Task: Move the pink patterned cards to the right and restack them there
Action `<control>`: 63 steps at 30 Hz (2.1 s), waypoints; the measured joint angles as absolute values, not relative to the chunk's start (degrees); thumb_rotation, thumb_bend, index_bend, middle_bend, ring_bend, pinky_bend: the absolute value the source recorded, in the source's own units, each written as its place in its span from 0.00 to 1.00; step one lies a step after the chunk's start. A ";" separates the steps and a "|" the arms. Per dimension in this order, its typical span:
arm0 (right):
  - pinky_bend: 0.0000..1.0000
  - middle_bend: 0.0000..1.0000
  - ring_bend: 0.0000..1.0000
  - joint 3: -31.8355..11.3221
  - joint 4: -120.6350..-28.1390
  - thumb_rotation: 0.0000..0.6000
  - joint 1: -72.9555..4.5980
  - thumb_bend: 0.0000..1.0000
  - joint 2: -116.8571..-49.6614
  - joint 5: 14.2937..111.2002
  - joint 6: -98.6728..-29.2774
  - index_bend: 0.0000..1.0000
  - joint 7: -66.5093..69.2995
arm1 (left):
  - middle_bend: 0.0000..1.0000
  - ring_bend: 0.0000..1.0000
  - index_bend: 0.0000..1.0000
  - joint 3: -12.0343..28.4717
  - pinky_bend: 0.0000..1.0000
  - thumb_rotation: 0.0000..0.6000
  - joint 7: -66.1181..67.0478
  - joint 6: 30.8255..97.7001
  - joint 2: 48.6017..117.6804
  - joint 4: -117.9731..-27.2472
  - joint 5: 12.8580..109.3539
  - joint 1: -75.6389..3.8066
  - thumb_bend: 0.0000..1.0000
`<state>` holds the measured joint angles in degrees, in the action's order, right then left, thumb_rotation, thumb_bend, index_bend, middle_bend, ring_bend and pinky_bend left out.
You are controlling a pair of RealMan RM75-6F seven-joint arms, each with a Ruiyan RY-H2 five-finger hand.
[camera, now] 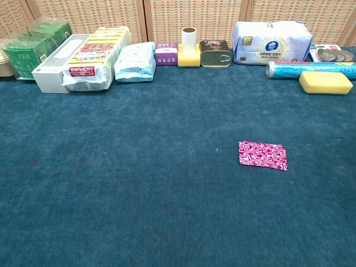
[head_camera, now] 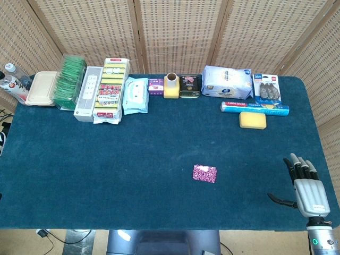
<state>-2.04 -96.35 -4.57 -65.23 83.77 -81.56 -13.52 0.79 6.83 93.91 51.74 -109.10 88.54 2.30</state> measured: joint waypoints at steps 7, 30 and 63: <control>0.00 0.00 0.00 0.38 -96.94 0.44 -5.87 0.00 -65.05 86.57 -77.39 0.08 -11.04 | 0.00 0.00 0.00 0.95 0.08 1.00 7.78 92.76 51.75 -109.69 88.10 1.81 0.11; 0.03 0.09 0.07 -2.29 -108.82 0.44 -26.52 0.01 -67.87 78.31 -47.96 0.13 -19.40 | 0.00 0.00 0.00 1.96 0.08 1.00 9.97 89.60 52.35 -110.44 84.23 0.47 0.11; 0.17 0.13 0.12 -2.25 -100.39 0.43 -40.09 0.01 -71.65 64.03 -34.50 0.13 -14.02 | 0.00 0.00 0.00 2.56 0.08 1.00 8.70 86.66 51.68 -110.31 81.44 -1.16 0.11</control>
